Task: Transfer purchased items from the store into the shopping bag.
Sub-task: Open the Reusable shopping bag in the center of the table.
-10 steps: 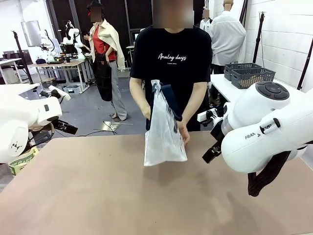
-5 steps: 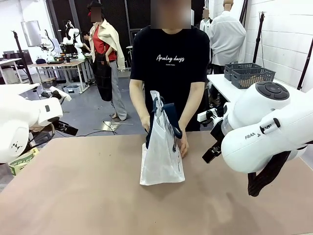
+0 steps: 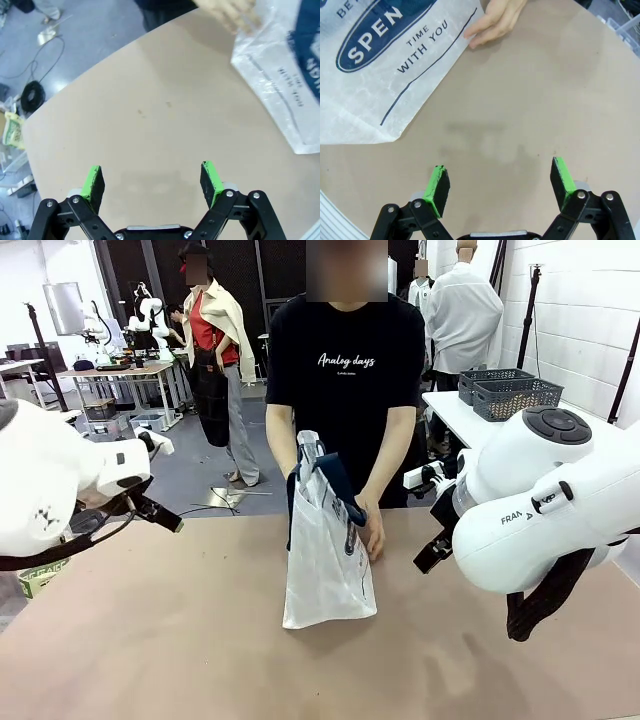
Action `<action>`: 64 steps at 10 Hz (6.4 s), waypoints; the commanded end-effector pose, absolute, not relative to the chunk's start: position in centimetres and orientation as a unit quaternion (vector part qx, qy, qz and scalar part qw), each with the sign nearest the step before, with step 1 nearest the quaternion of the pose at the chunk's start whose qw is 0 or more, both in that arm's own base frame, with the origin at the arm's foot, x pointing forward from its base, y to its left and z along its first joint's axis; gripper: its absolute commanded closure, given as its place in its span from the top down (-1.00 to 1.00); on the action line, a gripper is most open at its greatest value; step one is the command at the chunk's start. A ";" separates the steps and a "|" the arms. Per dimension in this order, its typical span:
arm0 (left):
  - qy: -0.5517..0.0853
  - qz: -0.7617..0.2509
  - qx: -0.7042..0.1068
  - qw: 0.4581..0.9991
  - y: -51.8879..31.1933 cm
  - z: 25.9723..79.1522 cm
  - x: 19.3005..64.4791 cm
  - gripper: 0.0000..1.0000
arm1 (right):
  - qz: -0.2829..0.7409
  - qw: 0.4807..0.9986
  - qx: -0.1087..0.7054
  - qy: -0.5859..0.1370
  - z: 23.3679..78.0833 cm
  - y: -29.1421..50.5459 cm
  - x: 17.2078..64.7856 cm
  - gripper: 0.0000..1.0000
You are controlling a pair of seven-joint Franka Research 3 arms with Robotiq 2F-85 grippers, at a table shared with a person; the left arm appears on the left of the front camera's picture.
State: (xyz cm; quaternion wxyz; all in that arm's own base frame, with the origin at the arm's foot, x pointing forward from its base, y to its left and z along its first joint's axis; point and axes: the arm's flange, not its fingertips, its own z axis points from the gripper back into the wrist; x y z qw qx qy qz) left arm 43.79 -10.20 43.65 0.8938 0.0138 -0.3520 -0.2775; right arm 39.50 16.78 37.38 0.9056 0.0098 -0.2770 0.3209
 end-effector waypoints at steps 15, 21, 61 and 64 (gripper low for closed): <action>-0.376 -0.316 -0.047 0.870 -9.3 48.1 42.6 1.00 | 0.300 0.911 0.027 -0.283 38.5 16.3 40.5 1.00; -0.286 -0.280 -0.084 0.913 -14.6 55.9 42.9 1.00 | 0.290 0.926 0.044 -0.239 50.4 18.7 47.6 1.00; -0.212 -0.117 -0.198 0.950 -27.5 52.9 46.2 1.00 | 0.237 0.956 0.118 -0.128 53.2 32.7 54.0 1.00; -0.193 -0.136 -0.178 0.955 -28.4 52.2 46.6 1.00 | 0.272 0.953 0.085 -0.105 52.3 32.8 53.5 1.00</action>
